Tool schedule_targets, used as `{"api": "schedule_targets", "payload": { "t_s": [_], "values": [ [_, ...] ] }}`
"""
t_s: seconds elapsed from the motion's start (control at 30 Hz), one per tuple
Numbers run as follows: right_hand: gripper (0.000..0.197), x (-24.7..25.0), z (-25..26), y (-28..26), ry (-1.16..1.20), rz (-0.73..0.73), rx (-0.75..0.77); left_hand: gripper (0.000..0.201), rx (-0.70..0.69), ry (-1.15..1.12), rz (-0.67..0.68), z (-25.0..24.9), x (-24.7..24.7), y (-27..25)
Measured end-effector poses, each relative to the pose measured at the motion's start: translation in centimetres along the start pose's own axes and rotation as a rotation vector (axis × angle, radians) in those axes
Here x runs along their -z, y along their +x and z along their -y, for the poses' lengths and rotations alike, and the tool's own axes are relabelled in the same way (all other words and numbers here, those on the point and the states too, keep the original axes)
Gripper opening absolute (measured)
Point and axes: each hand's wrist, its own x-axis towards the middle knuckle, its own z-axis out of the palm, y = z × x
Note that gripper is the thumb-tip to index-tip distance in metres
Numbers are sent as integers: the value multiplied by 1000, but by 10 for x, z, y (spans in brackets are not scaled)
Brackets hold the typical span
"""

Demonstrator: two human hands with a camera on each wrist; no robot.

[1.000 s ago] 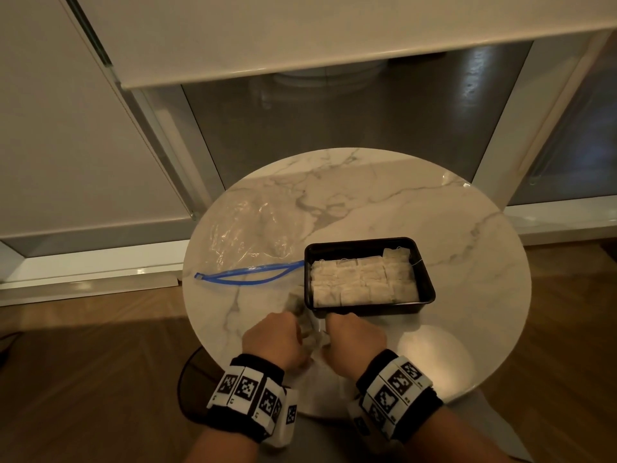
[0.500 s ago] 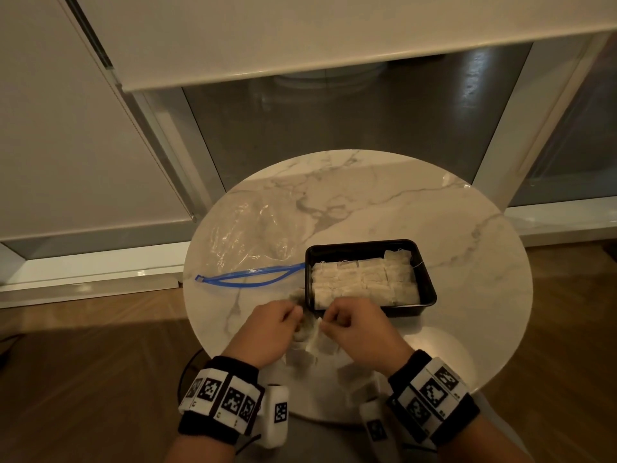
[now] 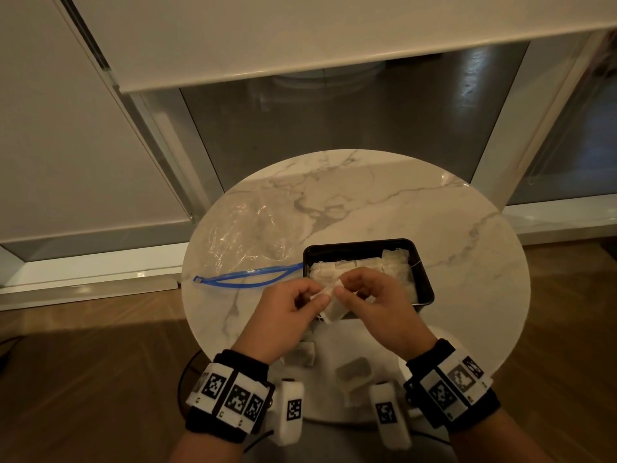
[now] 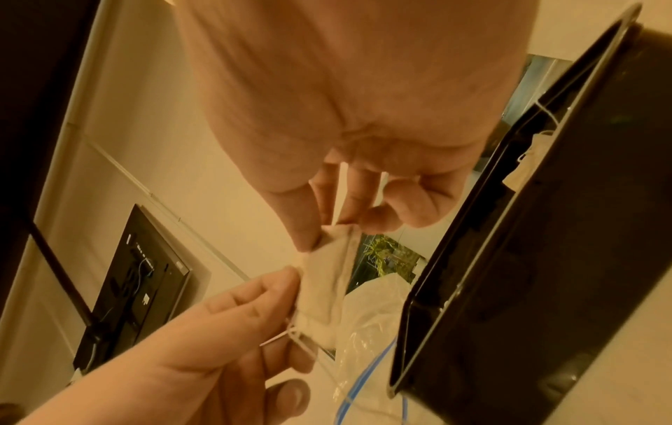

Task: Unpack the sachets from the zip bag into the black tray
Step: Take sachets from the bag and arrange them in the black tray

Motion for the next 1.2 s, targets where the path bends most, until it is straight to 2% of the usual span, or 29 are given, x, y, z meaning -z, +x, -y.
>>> {"api": "schedule_targets", "payload": {
  "t_s": [0.13,0.33,0.4,0.53,0.67,0.73,0.83,0.93,1.1,1.2],
  "values": [
    [10,15,3,1,-91,23,13,7,-15,-10,-49,-6,-5,1],
    [11,27,4,0,-74,75,13,7,-25,3,-55,-12,-17,6],
    [9,33,-2,2,-59,-6,-19,5,-20,22,-88,-13,-19,9],
    [9,53,-13,8,-150,-303,-9,9,-45,184,-92,-10,-23,14],
    [13,62,-24,11,-207,-375,-18,20,-54,404,-11,2,-39,19],
    [15,64,-28,12,-278,-366,-8,28,-59,512,47,7,-52,23],
    [11,69,-31,17,-504,-291,22,37,-37,635,153,7,-68,25],
    [10,72,-28,21,-741,-188,-43,41,4,684,222,5,-77,26],
    [15,69,-20,30,-958,-27,-140,43,26,759,245,3,-80,29],
    [14,66,-20,37,-1033,5,-190,44,52,781,250,3,-82,29]
  ]
}}
